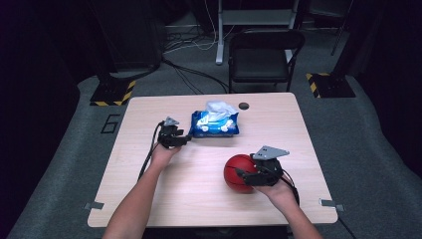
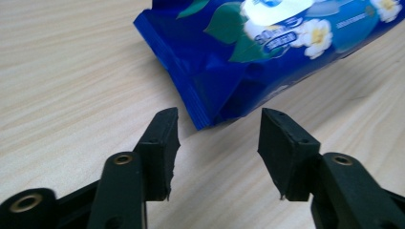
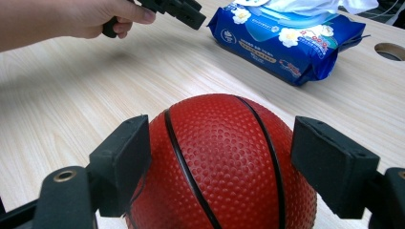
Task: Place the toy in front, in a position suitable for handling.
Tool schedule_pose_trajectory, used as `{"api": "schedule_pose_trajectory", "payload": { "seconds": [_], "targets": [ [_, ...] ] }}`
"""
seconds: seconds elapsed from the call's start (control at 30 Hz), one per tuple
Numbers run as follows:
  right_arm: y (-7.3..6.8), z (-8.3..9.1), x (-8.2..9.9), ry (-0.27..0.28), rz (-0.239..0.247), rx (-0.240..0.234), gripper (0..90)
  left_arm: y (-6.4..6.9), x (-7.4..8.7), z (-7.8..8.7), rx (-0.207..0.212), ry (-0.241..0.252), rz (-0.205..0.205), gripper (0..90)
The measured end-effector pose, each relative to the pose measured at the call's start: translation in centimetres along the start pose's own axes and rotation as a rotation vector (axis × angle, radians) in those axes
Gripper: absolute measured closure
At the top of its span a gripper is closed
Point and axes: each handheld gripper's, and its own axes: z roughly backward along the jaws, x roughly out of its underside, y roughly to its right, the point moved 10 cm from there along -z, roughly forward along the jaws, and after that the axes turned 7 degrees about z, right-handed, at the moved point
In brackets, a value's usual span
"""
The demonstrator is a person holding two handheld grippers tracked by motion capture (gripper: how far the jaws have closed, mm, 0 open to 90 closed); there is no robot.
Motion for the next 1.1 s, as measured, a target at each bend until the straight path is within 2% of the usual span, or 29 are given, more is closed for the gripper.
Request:
{"api": "schedule_pose_trajectory", "payload": {
  "seconds": [0.03,0.13,0.2,0.27,0.37,0.43,0.5,0.63,0.7,0.77,0.8,0.9,0.93,1.1],
  "targets": [
    [0.0,0.1,0.0,0.000,-0.005,0.000,21.0,-0.2,0.0,-0.3,-0.020,-0.002,-0.012,53.6],
    [0.0,0.1,0.1,-0.002,-0.003,0.000,20.9,-0.1,-0.3,-0.5,-0.017,0.010,-0.010,56.6],
    [0.0,0.2,0.1,0.001,-0.010,0.001,20.9,-0.1,-0.4,-0.7,-0.020,0.000,-0.029,58.8],
    [0.1,0.3,0.2,0.001,-0.017,0.003,20.9,-0.1,-0.6,-1.2,-0.046,-0.004,-0.051,61.2],
    [0.1,0.4,0.3,0.000,-0.020,0.003,20.9,-0.2,-0.6,-1.5,-0.056,-0.005,-0.050,64.6],
    [0.2,0.5,0.4,0.004,-0.021,0.002,20.9,-0.4,-0.2,-1.8,-0.072,-0.033,-0.061,65.8],
    [0.3,0.5,0.4,0.006,-0.029,0.004,20.9,-0.5,0.0,-2.3,-0.092,-0.030,-0.060,66.2],
    [0.3,0.6,0.5,0.009,-0.031,0.002,20.9,-0.5,-0.1,-2.5,-0.087,-0.025,-0.064,67.4],
    [0.4,0.7,0.6,0.011,-0.034,-0.001,20.9,-0.1,0.0,-2.8,-0.076,-0.018,-0.066,74.7],
    [0.4,0.7,0.6,0.013,-0.035,0.000,20.9,-0.1,-0.1,-2.7,-0.082,-0.022,-0.078,76.9],
    [0.5,0.7,0.7,0.012,-0.047,-0.004,20.9,-0.2,-0.2,-2.6,-0.078,-0.020,-0.077,83.5],
    [0.5,0.7,0.6,0.014,-0.048,-0.004,20.9,-0.2,-0.1,-2.4,-0.077,-0.025,-0.073,86.5],
    [0.4,0.7,0.6,0.015,-0.043,-0.003,20.9,-0.1,-0.1,-2.4,-0.084,-0.031,-0.086,89.3],
    [0.5,0.6,0.5,0.015,-0.043,0.000,20.9,0.5,0.3,-1.9,-0.065,-0.053,-0.091,90.0]
  ]
}}
